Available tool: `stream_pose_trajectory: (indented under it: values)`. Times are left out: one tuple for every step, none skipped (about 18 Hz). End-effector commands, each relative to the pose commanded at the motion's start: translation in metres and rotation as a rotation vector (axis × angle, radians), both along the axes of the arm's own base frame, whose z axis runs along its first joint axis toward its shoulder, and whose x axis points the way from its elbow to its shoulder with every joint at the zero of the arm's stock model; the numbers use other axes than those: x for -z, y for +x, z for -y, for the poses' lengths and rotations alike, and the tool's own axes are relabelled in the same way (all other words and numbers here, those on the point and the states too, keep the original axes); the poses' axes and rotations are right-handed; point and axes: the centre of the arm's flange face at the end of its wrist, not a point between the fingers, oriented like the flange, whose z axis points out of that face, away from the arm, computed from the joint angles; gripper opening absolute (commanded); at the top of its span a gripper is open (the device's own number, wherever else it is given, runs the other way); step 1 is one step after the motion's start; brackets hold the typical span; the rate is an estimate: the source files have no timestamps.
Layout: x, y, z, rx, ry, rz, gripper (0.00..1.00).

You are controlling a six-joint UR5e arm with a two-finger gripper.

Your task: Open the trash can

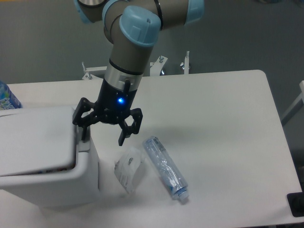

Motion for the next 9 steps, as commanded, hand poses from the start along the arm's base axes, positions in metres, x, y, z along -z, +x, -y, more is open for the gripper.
stream_pose_trajectory:
  values:
    - [0.0,0.0,0.0,0.0,0.0,0.0,1.0]
    - [0.0,0.0,0.0,-0.002,-0.001,0.0,1.0]
    - [-0.001,0.0,0.0,-0.001,0.001,-0.003,1.0]
    - [-0.004,-0.001,-0.001,-0.001,0.005,-0.006,1.0]
    - [-0.009,-0.001,-0.001,-0.001,0.011,-0.012,1.0]
    - [-0.018,-0.002,-0.001,0.003,0.025,-0.028,1.0]
    - [-0.029,-0.003,-0.002,0.005,0.04,-0.044,1.0]
    - [-0.04,-0.005,-0.003,0.004,0.056,-0.058,1.0]
    - [-0.05,-0.009,-0.003,-0.001,0.067,-0.071,1.0]
